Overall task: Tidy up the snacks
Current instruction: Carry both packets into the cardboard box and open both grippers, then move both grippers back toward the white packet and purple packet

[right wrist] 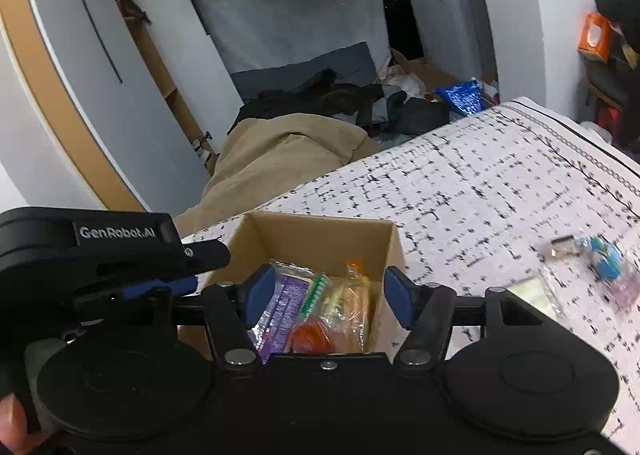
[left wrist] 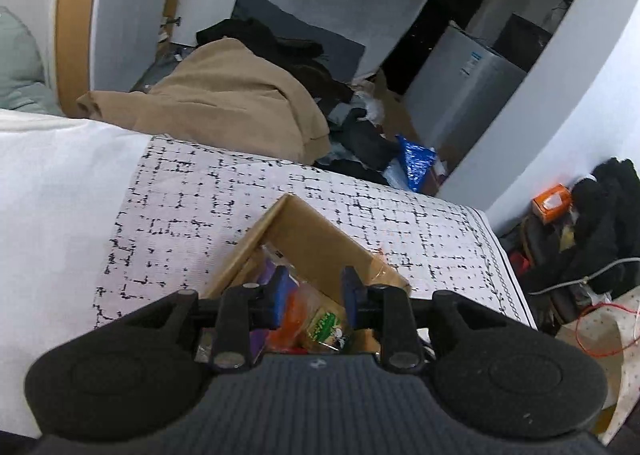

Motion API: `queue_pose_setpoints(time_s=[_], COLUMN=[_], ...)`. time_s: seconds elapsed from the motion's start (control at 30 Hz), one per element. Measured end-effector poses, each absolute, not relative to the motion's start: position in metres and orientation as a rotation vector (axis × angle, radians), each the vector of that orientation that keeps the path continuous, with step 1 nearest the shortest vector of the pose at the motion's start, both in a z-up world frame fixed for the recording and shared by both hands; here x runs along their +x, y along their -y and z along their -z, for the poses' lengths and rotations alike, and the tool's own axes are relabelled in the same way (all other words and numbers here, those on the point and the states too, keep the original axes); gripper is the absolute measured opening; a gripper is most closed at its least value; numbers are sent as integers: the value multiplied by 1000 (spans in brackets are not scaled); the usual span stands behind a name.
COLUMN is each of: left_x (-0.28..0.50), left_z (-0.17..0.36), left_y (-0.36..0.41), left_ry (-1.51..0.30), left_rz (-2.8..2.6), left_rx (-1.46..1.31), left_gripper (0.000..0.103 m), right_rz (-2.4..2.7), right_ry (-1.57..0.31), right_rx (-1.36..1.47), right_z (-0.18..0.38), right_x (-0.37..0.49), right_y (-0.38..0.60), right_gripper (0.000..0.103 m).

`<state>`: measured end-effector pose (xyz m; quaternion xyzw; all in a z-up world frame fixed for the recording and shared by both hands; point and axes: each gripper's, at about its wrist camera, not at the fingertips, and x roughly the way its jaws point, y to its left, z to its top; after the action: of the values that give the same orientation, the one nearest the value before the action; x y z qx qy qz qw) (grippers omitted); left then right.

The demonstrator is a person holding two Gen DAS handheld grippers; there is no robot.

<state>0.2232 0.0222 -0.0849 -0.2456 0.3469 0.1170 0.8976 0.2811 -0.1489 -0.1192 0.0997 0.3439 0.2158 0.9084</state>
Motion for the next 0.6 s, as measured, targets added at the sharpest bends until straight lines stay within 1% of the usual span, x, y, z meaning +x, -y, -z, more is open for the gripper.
queue_pose_setpoints(time_s=[0.07, 0.13, 0.2, 0.3, 0.4, 0.43, 0.6], left_x=[223, 223, 223, 224, 221, 220, 221], left_z=[86, 88, 89, 87, 87, 87, 85], left_y=[-22, -21, -17, -10, -3, -1, 18], left_ry=[-722, -730, -736, -735, -714, -710, -705], left_rz=[-242, -231, -228, -243, -262, -262, -248], left_rx=[-521, -535, -531, -495, -478, -476, -403], left_gripper=[34, 45, 52, 60, 68, 70, 70], right_rz=[-428, -403, -380, -353, -331, -326, -302], right_ry=[-712, -707, -703, -699, -700, -701, -702], right_rx=[213, 214, 221, 231, 230, 230, 232], right_z=[120, 121, 121, 121, 122, 123, 125], right_x=[279, 276, 273, 269, 266, 265, 261], right_y=[158, 167, 178, 195, 208, 211, 234], right_gripper=[65, 70, 76, 78, 79, 79, 79])
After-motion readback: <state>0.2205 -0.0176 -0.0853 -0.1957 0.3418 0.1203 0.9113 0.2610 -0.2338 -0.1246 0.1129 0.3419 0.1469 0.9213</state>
